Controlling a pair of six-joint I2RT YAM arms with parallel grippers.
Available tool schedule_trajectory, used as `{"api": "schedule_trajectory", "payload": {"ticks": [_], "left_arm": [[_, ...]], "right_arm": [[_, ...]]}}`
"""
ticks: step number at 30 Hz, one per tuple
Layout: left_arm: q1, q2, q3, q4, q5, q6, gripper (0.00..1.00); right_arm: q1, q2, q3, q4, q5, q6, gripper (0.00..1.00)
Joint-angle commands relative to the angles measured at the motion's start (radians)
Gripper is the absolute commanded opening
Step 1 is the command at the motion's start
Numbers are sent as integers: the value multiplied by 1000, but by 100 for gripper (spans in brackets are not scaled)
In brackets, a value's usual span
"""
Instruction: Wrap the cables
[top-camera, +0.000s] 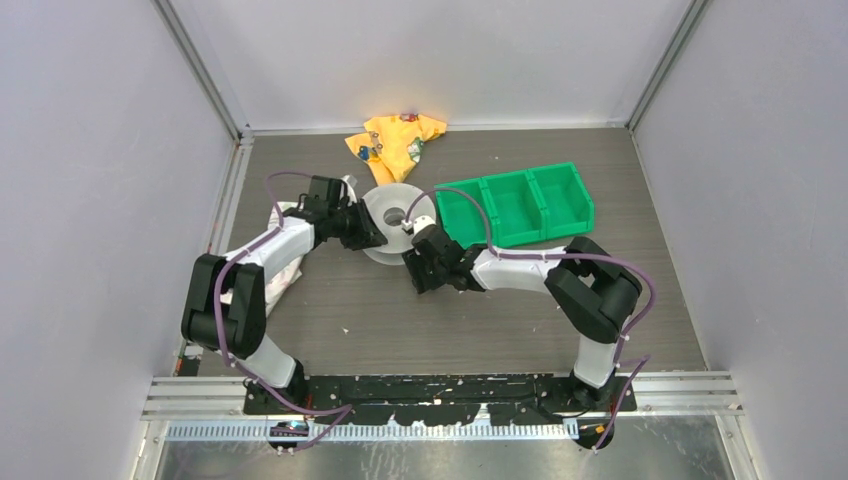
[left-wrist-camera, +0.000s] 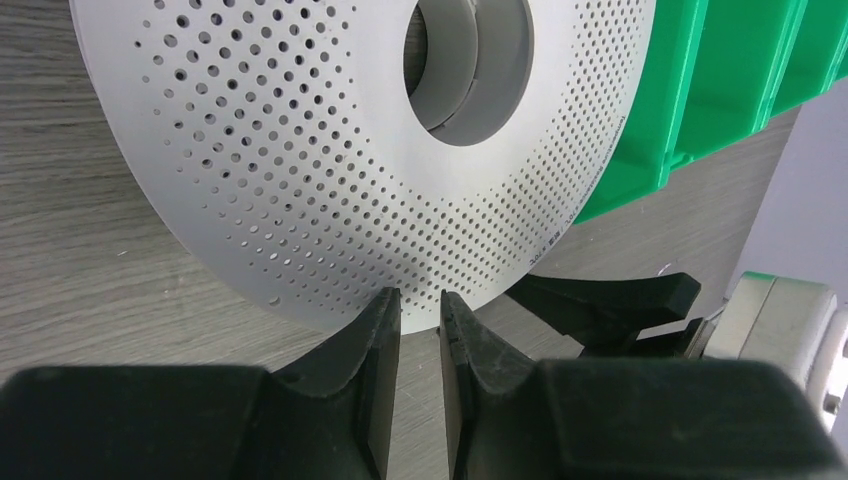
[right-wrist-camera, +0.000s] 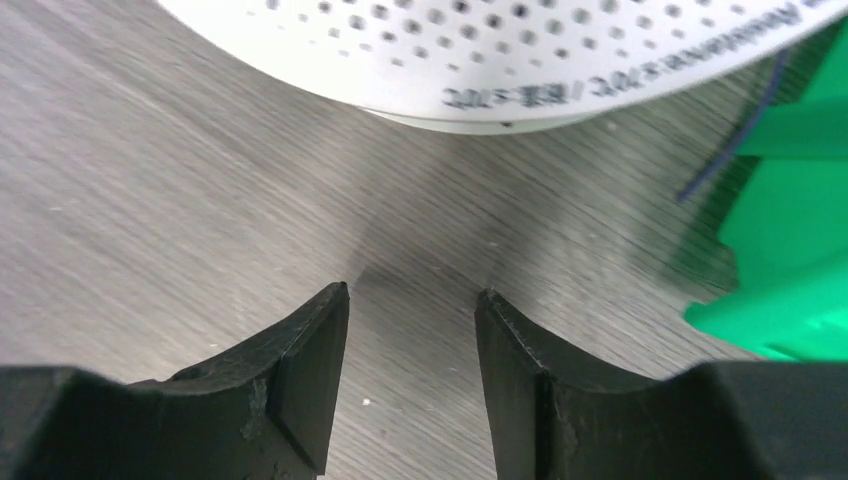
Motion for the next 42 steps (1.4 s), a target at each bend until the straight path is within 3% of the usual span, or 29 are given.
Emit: {"api": "schedule_trajectory", "payload": {"ticks": [1,5,10,15,17,21,27,32,42], "left_arm": [[-10,21,-10,-103,-45,16,24],[-10,-40,28,-178,-71,49,23],[-9,-137,121,-294,-141,107,23],[-4,-222,210,-365,-207,142,23],[-4,-259,235,-380,-236,149,24],[-3,-336,266,-398,-300,126,27],[-3,-416,304,-462,-469,63,30],[-3,-449,280,-461,-532,42,30],[-3,-417,314,-449,-411,80,26]], "right_arm": [[3,-49,31,126,-125,34,55],[1,-134,49,115,-81,-15,55],[-22,-297,50,40,100,-118,57],[-66,-430,64,-37,361,-145,70],[-91,-456,108,-145,395,-148,79],[-133,-493,169,-309,443,-83,91],[-177,-542,203,-474,566,137,99],[-178,-604,232,-513,607,158,100],[-177,-727,224,-445,705,124,100]]}}
